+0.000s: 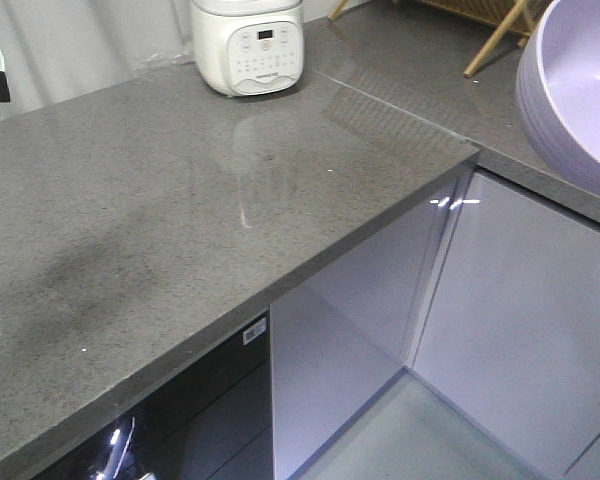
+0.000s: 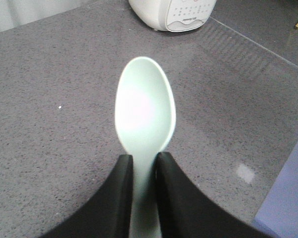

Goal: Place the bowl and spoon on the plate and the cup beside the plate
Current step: 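Turn the base away from the counter carrying spoon and bowl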

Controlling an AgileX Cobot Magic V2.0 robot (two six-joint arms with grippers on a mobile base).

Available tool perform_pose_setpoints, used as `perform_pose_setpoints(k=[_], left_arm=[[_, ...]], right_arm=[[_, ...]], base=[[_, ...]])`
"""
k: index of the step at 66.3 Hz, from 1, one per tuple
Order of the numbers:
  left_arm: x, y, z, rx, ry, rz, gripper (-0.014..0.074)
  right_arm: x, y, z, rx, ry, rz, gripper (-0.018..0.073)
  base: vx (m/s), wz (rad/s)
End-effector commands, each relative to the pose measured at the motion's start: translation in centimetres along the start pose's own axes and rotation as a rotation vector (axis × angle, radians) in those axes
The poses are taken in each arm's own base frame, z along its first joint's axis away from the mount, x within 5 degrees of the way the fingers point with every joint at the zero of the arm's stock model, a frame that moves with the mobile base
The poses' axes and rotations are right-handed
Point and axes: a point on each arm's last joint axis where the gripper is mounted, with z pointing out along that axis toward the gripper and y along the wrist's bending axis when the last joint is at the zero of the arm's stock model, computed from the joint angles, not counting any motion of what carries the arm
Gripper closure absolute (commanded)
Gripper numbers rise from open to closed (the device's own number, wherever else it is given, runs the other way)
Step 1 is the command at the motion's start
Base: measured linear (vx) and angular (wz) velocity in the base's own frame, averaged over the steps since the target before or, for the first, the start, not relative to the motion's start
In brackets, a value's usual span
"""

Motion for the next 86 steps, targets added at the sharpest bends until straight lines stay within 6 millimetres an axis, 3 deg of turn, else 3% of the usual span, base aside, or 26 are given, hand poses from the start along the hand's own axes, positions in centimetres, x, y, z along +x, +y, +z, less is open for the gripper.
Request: perform_pose_setpoints(k=[1,86], left_arm=[[-1.35,-0.38,-1.45,0.012,-0.109,-0.010,0.0603],[-1.35,-0.38,-1.45,0.012,-0.109,-0.010,0.0603]], right_arm=[[-1.04,0.87,-1.01,-0.006,-0.096,-0.020,0.0564],[-1.04,0.87,-1.01,-0.006,-0.096,-0.020,0.0564]], base=[[-0.01,-0.25],[0.00,-0.29]])
